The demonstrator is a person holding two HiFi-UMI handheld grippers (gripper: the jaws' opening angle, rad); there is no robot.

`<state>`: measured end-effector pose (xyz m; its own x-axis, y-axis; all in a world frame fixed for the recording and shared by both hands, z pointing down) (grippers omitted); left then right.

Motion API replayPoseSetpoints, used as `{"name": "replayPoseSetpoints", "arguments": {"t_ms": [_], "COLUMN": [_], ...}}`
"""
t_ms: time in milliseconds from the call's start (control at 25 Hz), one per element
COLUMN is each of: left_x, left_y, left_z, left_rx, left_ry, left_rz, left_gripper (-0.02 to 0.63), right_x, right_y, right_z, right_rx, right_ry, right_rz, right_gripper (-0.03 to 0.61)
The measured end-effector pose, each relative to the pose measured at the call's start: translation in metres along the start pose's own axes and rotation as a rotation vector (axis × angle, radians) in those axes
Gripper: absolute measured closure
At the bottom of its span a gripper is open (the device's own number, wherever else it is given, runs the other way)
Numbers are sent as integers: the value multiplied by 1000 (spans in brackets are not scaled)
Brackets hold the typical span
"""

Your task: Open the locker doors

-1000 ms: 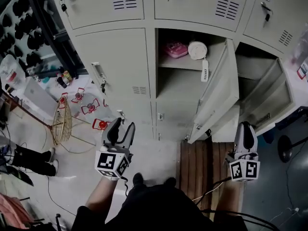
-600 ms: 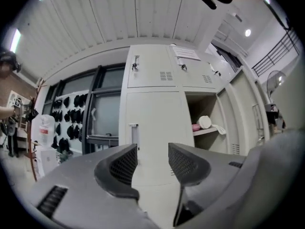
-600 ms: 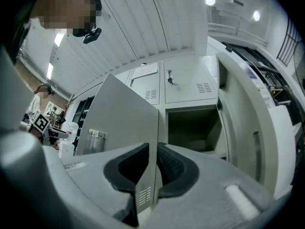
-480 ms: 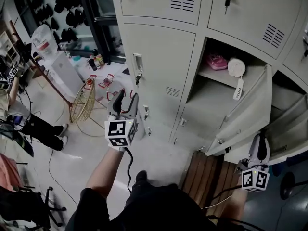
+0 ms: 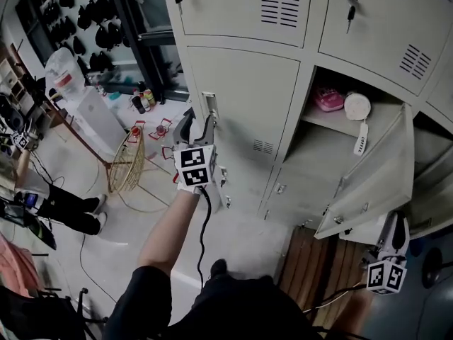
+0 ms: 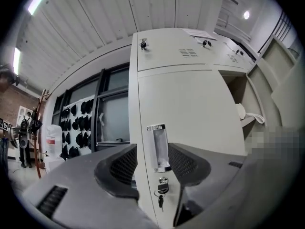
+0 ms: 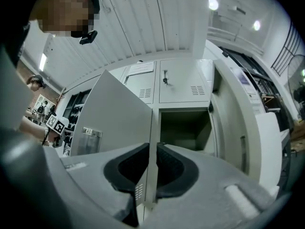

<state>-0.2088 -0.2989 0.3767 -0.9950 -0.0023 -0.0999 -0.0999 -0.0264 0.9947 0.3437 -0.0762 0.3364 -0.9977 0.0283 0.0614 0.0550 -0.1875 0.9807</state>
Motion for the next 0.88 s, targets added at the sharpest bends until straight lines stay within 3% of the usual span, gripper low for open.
{"name": "replayPoseSetpoints", "arguments": {"t_ms": [400,880], "left_x": [6,11], "left_y": [17,21], "left_z": [-47,-47], "left_rx": [36,42], "left_ry": [-37,-108], "left_rz": [-21,-31], "left_gripper": [414,414], "right_x": [4,5], "right_y": [10,13], "right_z": [13,12], "right_rx": [29,32], "right_ry": [80,75], "right_rz": [-1,-20], "right_gripper": [537,552]}}
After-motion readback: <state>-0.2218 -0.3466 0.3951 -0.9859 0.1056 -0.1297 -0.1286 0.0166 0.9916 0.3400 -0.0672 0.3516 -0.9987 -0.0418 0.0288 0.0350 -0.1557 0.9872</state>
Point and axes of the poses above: the fingertips, and each gripper's own axes: z backward along the fingers, x to its left, y out of its underside, the point moved 5 cm from there along z, backward along the fingers, and after that the axes turned 2 degrees about x, right-handed, at the moved point
